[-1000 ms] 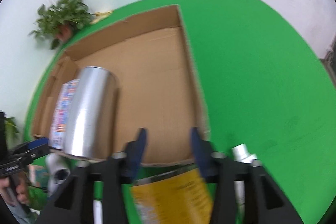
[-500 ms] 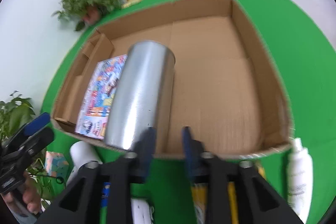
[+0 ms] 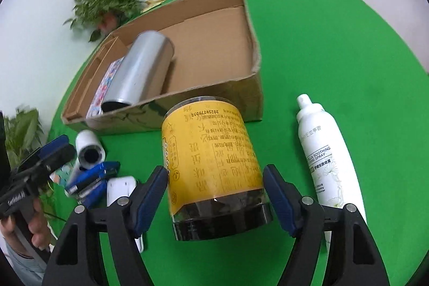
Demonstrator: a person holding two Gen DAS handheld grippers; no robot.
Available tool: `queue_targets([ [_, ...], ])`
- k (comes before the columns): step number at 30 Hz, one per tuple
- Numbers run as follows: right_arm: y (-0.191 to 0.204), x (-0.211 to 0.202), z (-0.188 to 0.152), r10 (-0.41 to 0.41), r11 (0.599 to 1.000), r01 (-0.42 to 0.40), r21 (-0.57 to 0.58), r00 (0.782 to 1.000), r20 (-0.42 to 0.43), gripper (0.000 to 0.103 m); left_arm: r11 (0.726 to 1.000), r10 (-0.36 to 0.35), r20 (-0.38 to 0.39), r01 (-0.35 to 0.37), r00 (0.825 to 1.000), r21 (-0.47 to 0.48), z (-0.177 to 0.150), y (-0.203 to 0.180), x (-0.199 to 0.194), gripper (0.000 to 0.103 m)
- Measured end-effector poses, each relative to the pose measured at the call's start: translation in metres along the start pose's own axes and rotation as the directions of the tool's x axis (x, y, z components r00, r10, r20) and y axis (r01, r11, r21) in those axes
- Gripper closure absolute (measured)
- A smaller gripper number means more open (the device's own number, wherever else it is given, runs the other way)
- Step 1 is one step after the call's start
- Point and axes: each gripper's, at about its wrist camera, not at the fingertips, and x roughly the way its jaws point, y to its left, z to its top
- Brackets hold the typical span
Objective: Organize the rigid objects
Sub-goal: 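Carry the yellow jar over the cardboard box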
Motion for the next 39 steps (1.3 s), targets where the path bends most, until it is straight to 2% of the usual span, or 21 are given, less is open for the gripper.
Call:
queue_targets([
  [2,0.013,-0.003,-0.007,-0.026,0.998,0.026,-0.053,1.000,0.000,0.034,0.996,-0.087,-0.033,0.086,0.996,-0.017,-0.002,-0.004,0.002,0.024],
  [3,0.017,-0.005,-0.011,-0.033,0.997,0.033,-0.071,0.999,-0.003,0.034,0.989,-0.145,-0.066,0.144,0.987,-0.030,-0.004,-0.006,0.005,0.024],
  [6,0.028,-0.014,-0.027,-0.079,0.991,0.077,-0.108,0.997,-0.022,0.034,0.953,-0.302,-0.172,0.296,0.938,-0.062,-0.008,-0.012,0.014,0.024],
  [9,0.028,-0.022,-0.037,-0.154,0.983,0.151,-0.104,0.988,-0.015,0.037,0.915,-0.403,-0.209,0.392,0.891,-0.091,-0.010,-0.021,0.019,0.024],
  [11,0.034,-0.026,-0.044,-0.199,0.974,0.197,-0.112,0.980,-0.009,0.036,0.884,-0.468,-0.227,0.450,0.854,-0.129,-0.011,-0.025,0.026,0.024],
  [13,0.047,-0.027,-0.054,-0.184,0.968,0.177,-0.177,0.983,-0.022,0.034,0.866,-0.500,-0.247,0.474,0.830,-0.160,-0.012,-0.027,0.035,0.024],
  [14,0.051,-0.031,-0.058,-0.127,0.972,0.117,-0.203,0.991,-0.035,0.033,0.863,-0.506,-0.263,0.475,0.822,-0.175,-0.013,-0.027,0.041,0.024],
  [16,0.052,-0.044,-0.063,0.055,0.983,-0.063,-0.175,0.997,-0.050,0.032,0.873,-0.487,-0.292,0.451,0.823,-0.185,-0.018,-0.027,0.049,0.024],
  [17,0.048,-0.048,-0.063,0.105,0.983,-0.111,-0.150,0.993,-0.048,0.029,0.876,-0.482,-0.305,0.443,0.821,-0.190,-0.020,-0.026,0.053,0.023],
  [19,0.037,-0.054,-0.060,0.165,0.980,-0.169,-0.105,0.985,-0.051,0.029,0.851,-0.522,-0.297,0.464,0.800,-0.246,-0.020,-0.017,0.056,0.024],
  [22,0.018,-0.046,-0.057,0.172,0.984,-0.174,-0.027,0.983,-0.067,0.029,0.858,-0.509,-0.299,0.446,0.807,-0.255,-0.017,-0.012,0.060,0.024],
  [25,0.002,-0.030,-0.052,0.211,0.976,-0.204,0.077,0.972,-0.099,0.029,0.854,-0.514,-0.320,0.439,0.796,-0.279,-0.013,-0.012,0.070,0.024],
  [28,-0.003,-0.015,-0.051,0.266,0.960,-0.252,0.123,0.957,-0.119,0.029,0.863,-0.501,-0.350,0.427,0.792,-0.269,-0.007,-0.017,0.081,0.024],
  [30,0.001,-0.006,-0.051,0.285,0.954,-0.269,0.131,0.951,-0.123,0.028,0.866,-0.498,-0.368,0.431,0.785,-0.253,-0.007,-0.022,0.084,0.026],
  [32,0.007,0.000,-0.052,0.290,0.953,-0.273,0.134,0.949,-0.125,0.025,0.876,-0.482,-0.376,0.425,0.791,-0.228,-0.008,-0.024,0.083,0.025],
  [39,0.019,0.011,-0.051,0.280,0.956,-0.265,0.124,0.952,-0.123,0.021,0.865,-0.500,-0.369,0.431,0.784,-0.256,-0.008,-0.017,0.084,0.023],
])
